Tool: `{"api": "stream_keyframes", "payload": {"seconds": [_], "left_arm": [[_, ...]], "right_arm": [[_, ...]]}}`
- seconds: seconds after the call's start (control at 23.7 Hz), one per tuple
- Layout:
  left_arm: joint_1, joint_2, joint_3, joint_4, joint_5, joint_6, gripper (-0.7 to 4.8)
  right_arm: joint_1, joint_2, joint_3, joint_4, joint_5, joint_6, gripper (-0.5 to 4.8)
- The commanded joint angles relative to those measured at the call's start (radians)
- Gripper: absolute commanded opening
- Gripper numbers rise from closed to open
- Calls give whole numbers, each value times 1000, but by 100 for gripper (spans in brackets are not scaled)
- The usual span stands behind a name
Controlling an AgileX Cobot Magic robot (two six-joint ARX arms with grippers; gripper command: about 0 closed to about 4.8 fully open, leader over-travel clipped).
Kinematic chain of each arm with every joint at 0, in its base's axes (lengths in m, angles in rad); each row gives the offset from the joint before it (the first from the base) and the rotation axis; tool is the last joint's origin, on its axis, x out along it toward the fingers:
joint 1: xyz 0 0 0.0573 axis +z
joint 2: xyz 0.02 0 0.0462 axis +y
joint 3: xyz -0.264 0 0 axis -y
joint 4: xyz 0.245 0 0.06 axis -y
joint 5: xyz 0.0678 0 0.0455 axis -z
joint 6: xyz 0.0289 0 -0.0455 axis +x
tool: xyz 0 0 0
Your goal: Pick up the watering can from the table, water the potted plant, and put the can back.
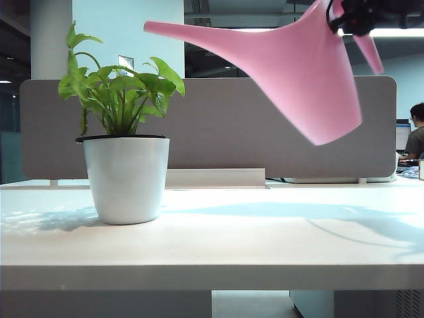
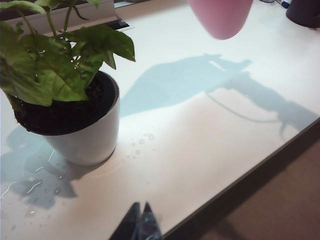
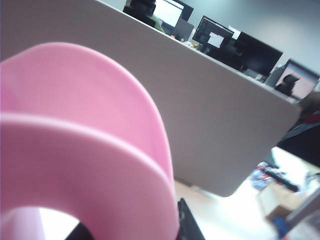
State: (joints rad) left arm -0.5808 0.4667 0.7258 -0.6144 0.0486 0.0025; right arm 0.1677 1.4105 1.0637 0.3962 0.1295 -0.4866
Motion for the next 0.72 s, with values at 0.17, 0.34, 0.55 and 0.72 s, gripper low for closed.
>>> {"api": "stream_keyframes", "payload": {"seconds": [0.17,0.34,0.55,0.72], "left_arm": [[-1,0,3,10,-3,-3,3],[-1,0,3,10,-1,-3,3],[-1,0,3,10,-1,-3,3],[-1,0,3,10,-3,-3,3]], "right_arm": [[28,-25,183,-82,35,-147,-6],[45,-24,233,-99,48,-201,-6],[75,-18,270,-122,78,-302,-6],[94,-9,273,-134,83,-353,-6]]}}
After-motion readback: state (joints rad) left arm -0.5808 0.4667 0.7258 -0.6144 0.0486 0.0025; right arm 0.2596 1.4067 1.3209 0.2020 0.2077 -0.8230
